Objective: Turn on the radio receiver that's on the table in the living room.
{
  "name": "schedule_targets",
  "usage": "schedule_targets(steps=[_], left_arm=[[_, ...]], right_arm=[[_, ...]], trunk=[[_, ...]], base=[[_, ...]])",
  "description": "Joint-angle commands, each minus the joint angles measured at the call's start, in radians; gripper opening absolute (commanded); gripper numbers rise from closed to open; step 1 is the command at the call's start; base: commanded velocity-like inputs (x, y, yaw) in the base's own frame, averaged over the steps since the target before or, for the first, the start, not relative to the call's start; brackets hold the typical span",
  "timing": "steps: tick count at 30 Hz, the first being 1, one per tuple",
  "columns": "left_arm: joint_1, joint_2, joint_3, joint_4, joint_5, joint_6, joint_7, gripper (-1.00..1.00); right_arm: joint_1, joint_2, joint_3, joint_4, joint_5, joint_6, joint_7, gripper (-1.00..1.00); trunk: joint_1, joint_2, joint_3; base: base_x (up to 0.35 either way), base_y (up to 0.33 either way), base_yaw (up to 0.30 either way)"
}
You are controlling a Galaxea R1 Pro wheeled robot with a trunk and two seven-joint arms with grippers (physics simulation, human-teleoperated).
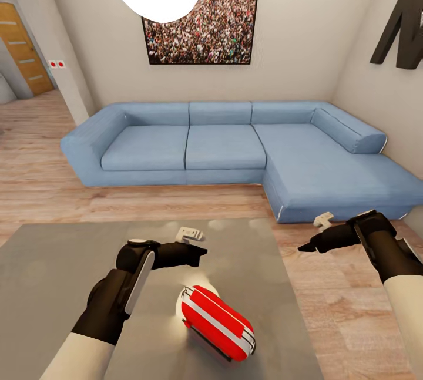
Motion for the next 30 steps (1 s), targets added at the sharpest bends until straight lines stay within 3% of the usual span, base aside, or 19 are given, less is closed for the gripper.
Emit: schedule_targets(steps=[1, 5, 12, 14, 17, 22, 25, 28, 30], left_arm=[[0.000, 0.000, 0.000, 0.000, 0.000, 0.000, 0.000, -1.00], [0.000, 0.001, 0.000, -0.001, 0.000, 0.002, -0.001, -1.00], [0.000, 0.016, 0.001, 0.000, -0.003, 0.005, -0.002, -1.00], [0.002, 0.038, 0.001, 0.002, 0.000, 0.004, -0.002, -1.00], [0.010, 0.100, 0.002, 0.003, 0.004, 0.001, 0.000, -1.00], [0.015, 0.157, 0.004, 0.004, 0.005, -0.001, 0.003, -1.00], [0.051, 0.189, 0.005, 0.020, 0.005, -0.004, 0.004, -1.00], [0.099, 0.213, 0.024, 0.038, 0.005, -0.041, 0.005, -1.00], [0.142, 0.227, 0.068, 0.050, 0.005, -0.085, 0.004, -1.00]], right_arm=[[0.000, 0.000, 0.000, 0.000, 0.000, 0.000, 0.000, 1.00], [0.000, -0.003, -0.010, -0.001, 0.000, 0.001, 0.000, 1.00], [0.000, -0.044, -0.033, 0.018, 0.001, -0.002, -0.012, 1.00], [0.000, -0.061, -0.034, 0.055, 0.001, -0.003, -0.034, 1.00], [0.000, -0.078, -0.035, 0.141, 0.001, -0.026, -0.096, 1.00], [0.000, -0.095, -0.036, 0.235, 0.000, -0.086, -0.135, 1.00], [0.000, -0.128, -0.035, 0.302, 0.000, -0.108, -0.155, 1.00], [0.000, -0.157, -0.036, 0.389, -0.001, -0.165, -0.196, 1.00], [0.000, -0.178, -0.038, 0.469, -0.002, -0.221, -0.255, 1.00]], trunk=[[0.000, 0.000, 0.001], [0.000, 0.000, 0.007], [0.000, 0.000, 0.018], [0.000, 0.000, 0.021], [0.000, 0.000, 0.026], [0.000, 0.000, 0.033], [0.000, 0.000, 0.038], [0.000, 0.000, 0.043], [0.000, 0.000, 0.046]], base=[[0.000, 0.000, 0.000], [0.000, 0.000, 0.000], [0.000, 0.000, 0.000], [0.000, 0.000, 0.000], [0.000, 0.000, 0.000], [0.000, 0.000, 0.000], [0.000, 0.000, 0.000], [0.000, 0.000, 0.000], [0.000, 0.000, 0.000]])
